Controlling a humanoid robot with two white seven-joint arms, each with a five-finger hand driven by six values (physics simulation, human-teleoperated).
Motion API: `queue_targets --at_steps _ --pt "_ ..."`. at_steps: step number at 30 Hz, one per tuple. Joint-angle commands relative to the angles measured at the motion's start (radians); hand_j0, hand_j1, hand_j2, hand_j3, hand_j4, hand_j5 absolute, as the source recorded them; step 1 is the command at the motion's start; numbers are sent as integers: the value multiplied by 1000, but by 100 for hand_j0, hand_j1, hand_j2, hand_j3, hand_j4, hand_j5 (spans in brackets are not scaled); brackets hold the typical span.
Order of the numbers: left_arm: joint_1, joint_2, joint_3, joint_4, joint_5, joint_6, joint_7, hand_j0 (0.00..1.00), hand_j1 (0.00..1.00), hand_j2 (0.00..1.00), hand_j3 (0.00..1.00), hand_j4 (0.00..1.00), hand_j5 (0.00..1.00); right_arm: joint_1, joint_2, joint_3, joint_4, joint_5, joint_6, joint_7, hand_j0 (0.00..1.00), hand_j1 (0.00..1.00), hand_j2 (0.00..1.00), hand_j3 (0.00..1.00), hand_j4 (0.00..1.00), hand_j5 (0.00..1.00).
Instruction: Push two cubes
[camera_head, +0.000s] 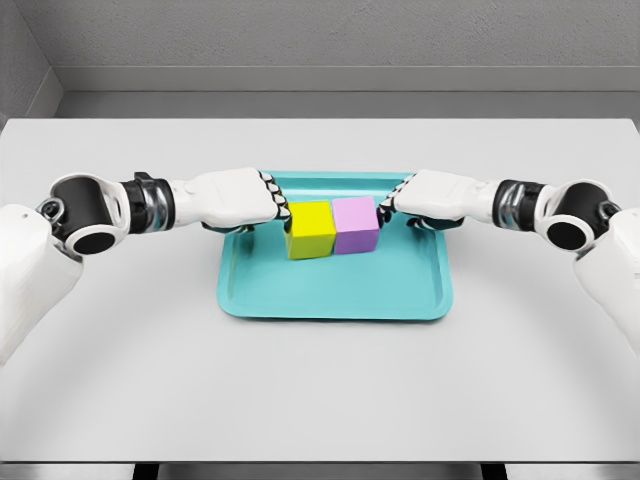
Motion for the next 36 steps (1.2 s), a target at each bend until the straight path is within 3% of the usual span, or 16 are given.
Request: queue_targets --at_steps 1,6,10,16,26,36 --pt "0 -5 1 0 4 3 1 68 68 68 68 68 68 0 6 0 2 1 0 0 59 59 59 59 59 59" --pt "5 2 5 8 0 3 1 70 70 70 70 70 70 -2 15 0 27 10 0 0 59 59 59 59 59 59" --pt "6 7 11 6 3 3 1 58 58 58 58 58 58 -2 15 2 29 10 0 0 59 59 59 59 59 59" --pt "5 19 13 6 4 3 1 51 51 51 51 51 51 -2 15 5 27 10 0 0 59 59 59 59 59 59" --pt "-8 142 64 -4 64 3 1 51 51 51 51 51 51 -2 16 16 26 10 0 0 59 59 59 59 59 59" --pt "-9 153 79 -6 66 3 1 51 51 51 51 51 51 -8 13 19 30 10 0 0 59 59 59 59 59 59"
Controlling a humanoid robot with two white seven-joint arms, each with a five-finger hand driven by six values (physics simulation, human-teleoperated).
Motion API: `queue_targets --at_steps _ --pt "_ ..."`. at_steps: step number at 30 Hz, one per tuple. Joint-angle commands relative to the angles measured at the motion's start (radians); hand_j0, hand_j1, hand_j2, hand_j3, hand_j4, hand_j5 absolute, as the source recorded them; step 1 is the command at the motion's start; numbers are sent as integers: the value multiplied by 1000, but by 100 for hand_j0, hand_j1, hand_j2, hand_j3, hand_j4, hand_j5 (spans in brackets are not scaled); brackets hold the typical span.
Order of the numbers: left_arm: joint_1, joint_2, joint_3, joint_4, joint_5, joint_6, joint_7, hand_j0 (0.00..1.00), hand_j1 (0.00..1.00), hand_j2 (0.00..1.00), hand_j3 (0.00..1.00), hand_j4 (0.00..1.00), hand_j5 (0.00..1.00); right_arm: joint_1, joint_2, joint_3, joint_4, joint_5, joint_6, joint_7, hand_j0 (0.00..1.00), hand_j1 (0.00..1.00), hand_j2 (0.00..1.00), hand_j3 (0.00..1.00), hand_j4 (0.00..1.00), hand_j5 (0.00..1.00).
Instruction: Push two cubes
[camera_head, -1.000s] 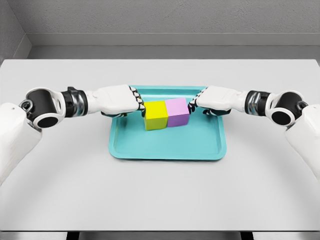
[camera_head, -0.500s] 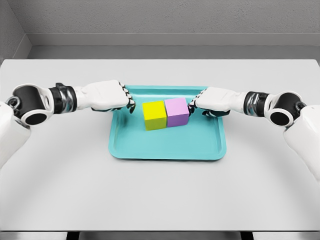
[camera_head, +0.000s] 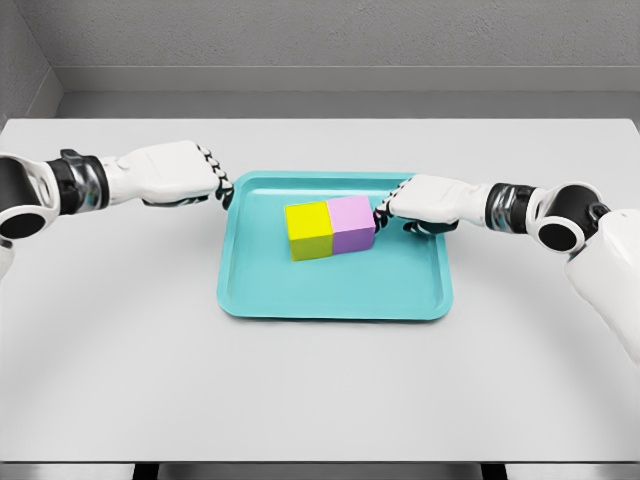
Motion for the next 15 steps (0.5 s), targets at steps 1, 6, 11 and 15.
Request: queue_targets --at_steps 1,6,11,15 --pt "0 13 14 -1 18 3 0 51 51 51 51 51 51 0 -2 -1 3 -3 1 0 59 59 59 59 59 59" --pt "18 162 86 10 117 3 0 53 53 53 53 53 53 -86 -86 -37 20 -41 1 0 63 63 63 63 63 63" --pt "32 214 109 56 188 3 0 93 93 93 93 93 93 32 -299 -349 -48 -141 1 0 100 100 100 100 100 100" --pt "32 242 107 91 192 3 0 100 100 100 100 100 100 170 -396 -457 -45 -299 1 0 100 100 100 100 100 100"
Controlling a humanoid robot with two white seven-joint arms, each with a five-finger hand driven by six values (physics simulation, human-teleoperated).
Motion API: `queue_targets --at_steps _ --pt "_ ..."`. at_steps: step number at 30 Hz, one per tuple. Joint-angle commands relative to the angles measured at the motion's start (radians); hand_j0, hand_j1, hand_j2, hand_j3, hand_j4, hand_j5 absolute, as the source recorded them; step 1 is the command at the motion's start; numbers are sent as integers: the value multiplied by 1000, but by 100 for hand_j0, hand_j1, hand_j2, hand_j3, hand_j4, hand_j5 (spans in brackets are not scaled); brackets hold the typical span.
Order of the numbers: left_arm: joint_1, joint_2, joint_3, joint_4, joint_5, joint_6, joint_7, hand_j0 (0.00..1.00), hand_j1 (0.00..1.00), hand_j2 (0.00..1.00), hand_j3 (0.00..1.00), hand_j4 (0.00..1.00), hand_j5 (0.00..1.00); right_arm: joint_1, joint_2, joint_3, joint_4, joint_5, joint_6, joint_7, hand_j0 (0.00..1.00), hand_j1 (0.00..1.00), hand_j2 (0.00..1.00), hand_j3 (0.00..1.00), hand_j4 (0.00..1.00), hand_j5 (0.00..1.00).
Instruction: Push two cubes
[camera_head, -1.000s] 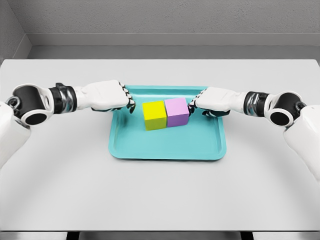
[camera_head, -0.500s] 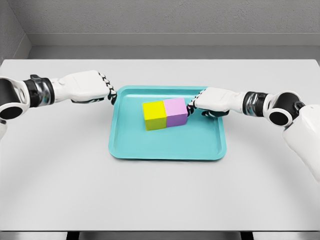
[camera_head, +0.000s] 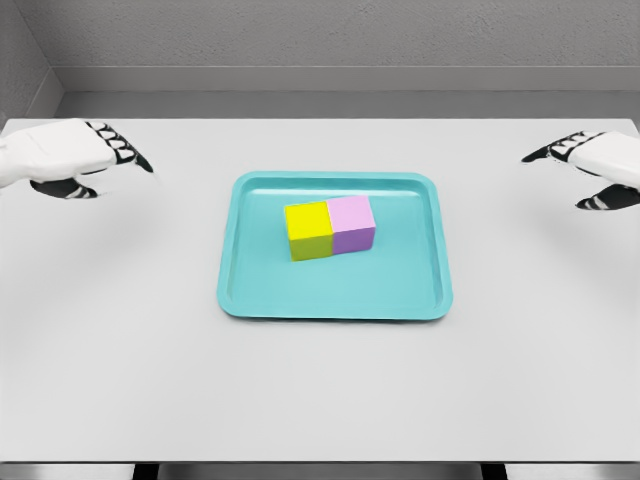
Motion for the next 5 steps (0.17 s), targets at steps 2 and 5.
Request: queue_targets --at_steps 2,5 --pt "-2 24 5 85 29 2 0 100 100 100 100 100 100 12 -51 -70 -7 -69 4 -1 100 100 100 100 100 100" --pt "18 28 5 146 139 2 0 100 100 100 100 100 100 14 -43 -58 -10 -69 4 -1 100 100 100 100 100 100"
